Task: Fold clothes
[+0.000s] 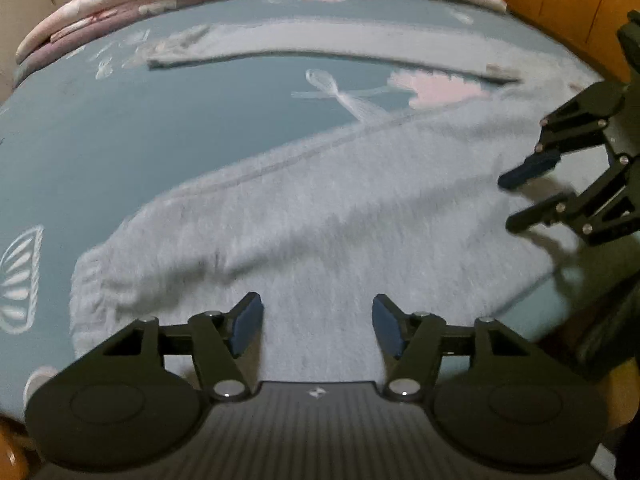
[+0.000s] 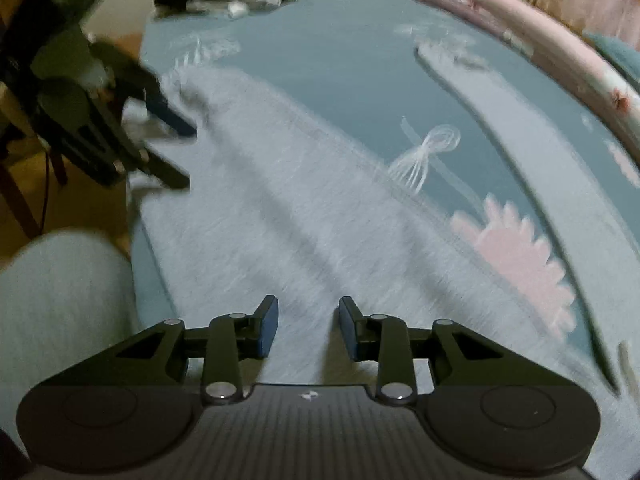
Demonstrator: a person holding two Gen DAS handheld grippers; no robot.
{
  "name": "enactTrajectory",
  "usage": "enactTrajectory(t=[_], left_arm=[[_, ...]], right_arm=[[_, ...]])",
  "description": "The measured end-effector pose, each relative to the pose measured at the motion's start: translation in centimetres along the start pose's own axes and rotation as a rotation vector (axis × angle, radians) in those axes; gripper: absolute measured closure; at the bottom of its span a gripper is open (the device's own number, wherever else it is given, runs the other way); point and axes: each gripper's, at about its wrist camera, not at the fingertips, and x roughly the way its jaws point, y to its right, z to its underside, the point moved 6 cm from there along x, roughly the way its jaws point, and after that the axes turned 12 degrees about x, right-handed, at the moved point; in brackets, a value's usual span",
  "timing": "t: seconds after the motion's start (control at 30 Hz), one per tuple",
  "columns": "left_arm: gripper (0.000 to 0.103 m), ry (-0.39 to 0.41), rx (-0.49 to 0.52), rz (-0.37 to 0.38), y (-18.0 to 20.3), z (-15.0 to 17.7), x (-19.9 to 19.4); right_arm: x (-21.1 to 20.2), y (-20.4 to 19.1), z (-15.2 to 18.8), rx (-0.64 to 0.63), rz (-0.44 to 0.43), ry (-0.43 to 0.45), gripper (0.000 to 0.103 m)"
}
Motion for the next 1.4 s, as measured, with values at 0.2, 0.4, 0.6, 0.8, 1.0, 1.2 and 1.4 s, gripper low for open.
enactTrajectory(t=[0.2, 0.4, 0.6, 0.8, 1.0, 1.2, 1.4], left_arm=[[0.037, -0.062, -0.01, -0.03, -0.5, 1.4, -2.2], [0.035, 0.053, -0.035, 0.026, -0.2, -2.3, -0.8], [0.032, 0.027, -0.035, 0.011, 0.6, -0.1, 0.7], [0.032, -0.022, -0.036, -0.023, 0.3, -0.3, -1.1], [0.032, -0.002, -0.041, -0.039, 0.3, -2.6, 0.3], [0.027, -0.077, -0.114, -0.071, -0.7, 0.3, 0.6], [0.03, -0.084, -0.108, -0.121, -1.3, -1.4, -1.2]], right_arm=[[-1.1, -1.1, 2.0, -0.001, -0.001, -0.038, 0.054], [-1.2, -0.2, -0.6, 0.115, 0.007, 0.061, 0.052], [-2.4, 1.1, 2.6, 0.209, 0.026, 0.083, 0.039], [-5.9, 5.5, 4.5, 0.335, 0.106, 0.188, 0.039], [-7.4, 15.2, 5.6, 0.594, 0.258, 0.293, 0.039], [-5.2, 15.0, 8.8, 0.648, 0.226, 0.244, 0.027], [-8.0, 15.1, 7.6, 0.626, 0.191, 0.287, 0.029]])
